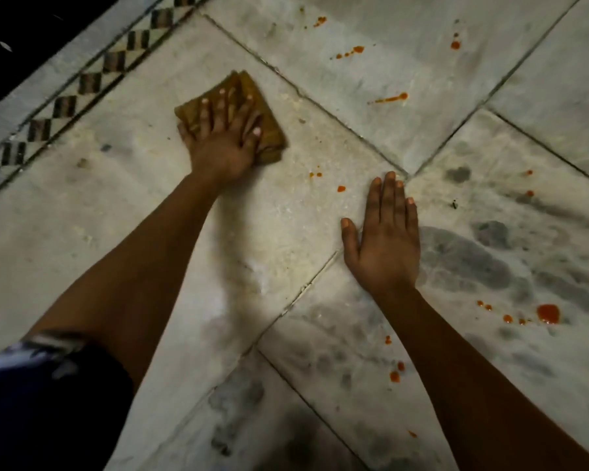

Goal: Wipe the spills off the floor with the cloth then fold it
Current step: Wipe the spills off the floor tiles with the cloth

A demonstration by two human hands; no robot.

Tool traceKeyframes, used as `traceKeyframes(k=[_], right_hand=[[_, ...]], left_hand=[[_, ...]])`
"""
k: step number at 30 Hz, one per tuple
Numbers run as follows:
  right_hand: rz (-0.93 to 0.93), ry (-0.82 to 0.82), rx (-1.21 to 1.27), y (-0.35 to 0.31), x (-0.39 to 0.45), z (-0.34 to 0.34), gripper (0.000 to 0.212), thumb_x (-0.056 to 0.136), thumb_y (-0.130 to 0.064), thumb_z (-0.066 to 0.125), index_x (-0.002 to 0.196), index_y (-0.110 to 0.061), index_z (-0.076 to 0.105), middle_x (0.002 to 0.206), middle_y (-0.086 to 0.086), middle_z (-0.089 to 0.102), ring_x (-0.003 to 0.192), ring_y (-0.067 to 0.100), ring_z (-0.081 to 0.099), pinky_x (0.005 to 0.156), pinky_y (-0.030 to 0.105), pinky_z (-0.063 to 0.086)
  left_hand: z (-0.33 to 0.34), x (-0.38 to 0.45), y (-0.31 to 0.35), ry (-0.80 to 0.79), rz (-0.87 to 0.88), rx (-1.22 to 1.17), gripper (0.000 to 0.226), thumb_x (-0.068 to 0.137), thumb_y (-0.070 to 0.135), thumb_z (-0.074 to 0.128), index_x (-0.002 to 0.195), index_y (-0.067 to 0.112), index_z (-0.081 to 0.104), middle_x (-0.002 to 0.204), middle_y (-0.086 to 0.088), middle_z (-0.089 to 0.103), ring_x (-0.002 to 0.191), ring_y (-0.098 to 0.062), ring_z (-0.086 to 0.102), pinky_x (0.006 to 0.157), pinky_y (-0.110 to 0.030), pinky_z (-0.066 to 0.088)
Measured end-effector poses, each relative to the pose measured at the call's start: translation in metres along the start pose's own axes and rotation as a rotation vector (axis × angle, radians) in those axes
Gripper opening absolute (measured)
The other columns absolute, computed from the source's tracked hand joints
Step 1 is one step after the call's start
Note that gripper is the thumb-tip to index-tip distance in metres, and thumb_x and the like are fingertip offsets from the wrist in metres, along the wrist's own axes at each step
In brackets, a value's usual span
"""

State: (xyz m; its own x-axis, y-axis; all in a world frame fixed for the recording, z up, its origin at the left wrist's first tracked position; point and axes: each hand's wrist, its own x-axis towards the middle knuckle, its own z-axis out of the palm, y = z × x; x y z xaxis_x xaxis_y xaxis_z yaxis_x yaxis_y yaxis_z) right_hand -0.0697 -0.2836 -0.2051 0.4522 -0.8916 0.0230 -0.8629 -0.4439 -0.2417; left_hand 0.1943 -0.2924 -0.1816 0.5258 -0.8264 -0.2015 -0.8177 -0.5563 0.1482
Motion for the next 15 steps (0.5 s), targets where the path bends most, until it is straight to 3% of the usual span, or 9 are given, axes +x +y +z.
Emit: traceKeyframes(k=[2, 4, 6, 8, 12, 15], right_hand=[[0.004, 0.001, -0.009, 0.001, 0.000, 0.000, 0.071, 0.093, -0.048, 0.021, 0.148, -0.004, 0.017, 0.155, 0.017, 0.015, 0.144, 0.027, 0.014, 0.117, 0.037, 0.006], [0.005, 0.004, -0.013, 0.000, 0.001, -0.001, 0.071, 0.093, -0.047, 0.024, 0.148, -0.003, 0.019, 0.155, 0.018, 0.018, 0.144, 0.028, 0.016, 0.116, 0.038, 0.007], [0.017, -0.006, -0.011, 0.000, 0.001, -0.004, 0.071, 0.092, -0.046, 0.027, 0.147, -0.001, 0.021, 0.154, 0.018, 0.020, 0.143, 0.028, 0.019, 0.116, 0.038, 0.008], [0.024, -0.016, -0.016, -0.001, 0.000, -0.004, 0.071, 0.092, -0.045, 0.028, 0.147, 0.000, 0.020, 0.154, 0.019, 0.020, 0.143, 0.029, 0.019, 0.116, 0.039, 0.009], [0.023, -0.005, -0.026, -0.001, 0.001, -0.003, 0.071, 0.093, -0.045, 0.029, 0.147, 0.001, 0.019, 0.154, 0.019, 0.019, 0.143, 0.029, 0.019, 0.116, 0.039, 0.011], [0.022, -0.008, -0.027, -0.001, 0.001, -0.004, 0.072, 0.093, -0.046, 0.028, 0.147, 0.000, 0.018, 0.154, 0.018, 0.018, 0.143, 0.028, 0.018, 0.117, 0.039, 0.010]], left_hand=[[0.006, 0.008, 0.032, -0.008, 0.030, 0.002, 0.053, 0.098, 0.050, 0.021, 0.148, 0.038, 0.007, 0.159, -0.003, -0.002, 0.145, -0.028, -0.006, 0.109, -0.061, -0.007], [0.018, -0.015, 0.054, 0.028, 0.183, 0.052, 0.055, 0.095, 0.052, 0.018, 0.148, 0.037, 0.011, 0.159, -0.004, 0.005, 0.146, -0.029, 0.001, 0.109, -0.061, -0.003], [0.026, -0.056, 0.055, 0.055, 0.361, 0.081, 0.057, 0.091, 0.054, 0.018, 0.146, 0.037, 0.021, 0.157, -0.004, 0.016, 0.145, -0.030, 0.012, 0.109, -0.060, 0.005], [0.029, -0.080, 0.028, 0.022, 0.416, 0.086, 0.056, 0.090, 0.055, 0.024, 0.144, 0.040, 0.023, 0.156, 0.000, 0.020, 0.144, -0.027, 0.015, 0.109, -0.056, 0.007], [0.006, -0.030, -0.011, -0.033, 0.270, 0.078, 0.061, 0.086, 0.060, 0.019, 0.144, 0.040, 0.020, 0.158, 0.002, 0.013, 0.145, -0.023, 0.008, 0.111, -0.052, 0.003], [-0.010, 0.033, 0.011, -0.042, 0.078, -0.019, 0.052, 0.096, 0.053, 0.028, 0.145, 0.043, 0.016, 0.159, 0.004, 0.003, 0.146, -0.022, -0.002, 0.111, -0.056, -0.003]])
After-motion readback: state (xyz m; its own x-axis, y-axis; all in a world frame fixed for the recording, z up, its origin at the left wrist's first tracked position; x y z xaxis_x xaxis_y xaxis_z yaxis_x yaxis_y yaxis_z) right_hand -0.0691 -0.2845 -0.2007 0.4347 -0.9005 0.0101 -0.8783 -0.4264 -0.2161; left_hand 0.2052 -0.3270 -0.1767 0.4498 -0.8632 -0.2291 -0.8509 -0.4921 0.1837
